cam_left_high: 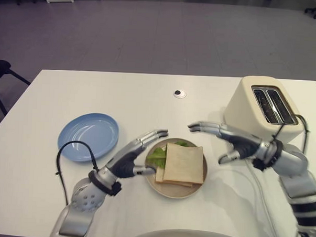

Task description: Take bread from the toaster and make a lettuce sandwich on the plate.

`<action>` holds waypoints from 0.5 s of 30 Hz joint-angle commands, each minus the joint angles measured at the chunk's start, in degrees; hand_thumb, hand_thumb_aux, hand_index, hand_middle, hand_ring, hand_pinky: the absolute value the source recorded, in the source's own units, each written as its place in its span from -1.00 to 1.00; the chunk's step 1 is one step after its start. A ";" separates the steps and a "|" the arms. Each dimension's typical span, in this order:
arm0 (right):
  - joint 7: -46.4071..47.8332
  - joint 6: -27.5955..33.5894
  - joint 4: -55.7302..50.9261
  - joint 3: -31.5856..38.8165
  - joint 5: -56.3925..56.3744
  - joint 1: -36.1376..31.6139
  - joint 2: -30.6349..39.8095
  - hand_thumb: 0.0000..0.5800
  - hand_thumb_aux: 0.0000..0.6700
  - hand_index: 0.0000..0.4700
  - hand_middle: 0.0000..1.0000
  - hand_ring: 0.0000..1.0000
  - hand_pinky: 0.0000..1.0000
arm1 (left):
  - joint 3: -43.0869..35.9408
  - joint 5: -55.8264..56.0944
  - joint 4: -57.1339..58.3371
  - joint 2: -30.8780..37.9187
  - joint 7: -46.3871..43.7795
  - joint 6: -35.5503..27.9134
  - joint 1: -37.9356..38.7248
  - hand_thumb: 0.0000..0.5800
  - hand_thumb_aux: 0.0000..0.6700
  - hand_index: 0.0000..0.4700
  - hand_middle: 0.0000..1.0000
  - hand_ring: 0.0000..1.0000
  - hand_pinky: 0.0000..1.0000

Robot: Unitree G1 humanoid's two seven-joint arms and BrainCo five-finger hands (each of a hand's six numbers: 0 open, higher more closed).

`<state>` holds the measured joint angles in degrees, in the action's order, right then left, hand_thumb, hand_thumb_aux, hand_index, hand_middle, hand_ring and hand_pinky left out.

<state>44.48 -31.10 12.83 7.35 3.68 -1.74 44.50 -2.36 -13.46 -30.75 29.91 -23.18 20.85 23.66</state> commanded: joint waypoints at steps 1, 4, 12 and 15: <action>5.16 -1.81 3.74 -0.34 3.30 9.77 8.36 1.00 1.00 1.00 1.00 1.00 1.00 | 4.16 0.21 -5.96 7.92 -7.67 -1.31 8.53 1.00 1.00 1.00 1.00 1.00 1.00; 7.28 -1.17 7.01 1.38 3.30 14.43 10.46 1.00 1.00 1.00 1.00 1.00 1.00 | 4.80 2.21 -6.99 12.38 -13.10 -1.76 13.49 1.00 1.00 1.00 1.00 1.00 1.00; 0.78 2.14 6.06 8.71 28.21 14.61 4.08 1.00 1.00 1.00 1.00 1.00 1.00 | -6.62 -14.18 1.87 12.74 -15.52 -2.95 7.69 1.00 1.00 1.00 1.00 1.00 1.00; -3.97 3.50 2.28 11.75 36.79 14.43 1.11 1.00 1.00 1.00 1.00 1.00 1.00 | -10.64 -23.31 7.67 11.74 -12.09 -1.71 2.51 1.00 1.00 1.00 1.00 1.00 1.00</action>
<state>41.92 -29.54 18.96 16.58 33.28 12.08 46.88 -10.62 -30.58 -27.53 42.05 -36.72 19.34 28.79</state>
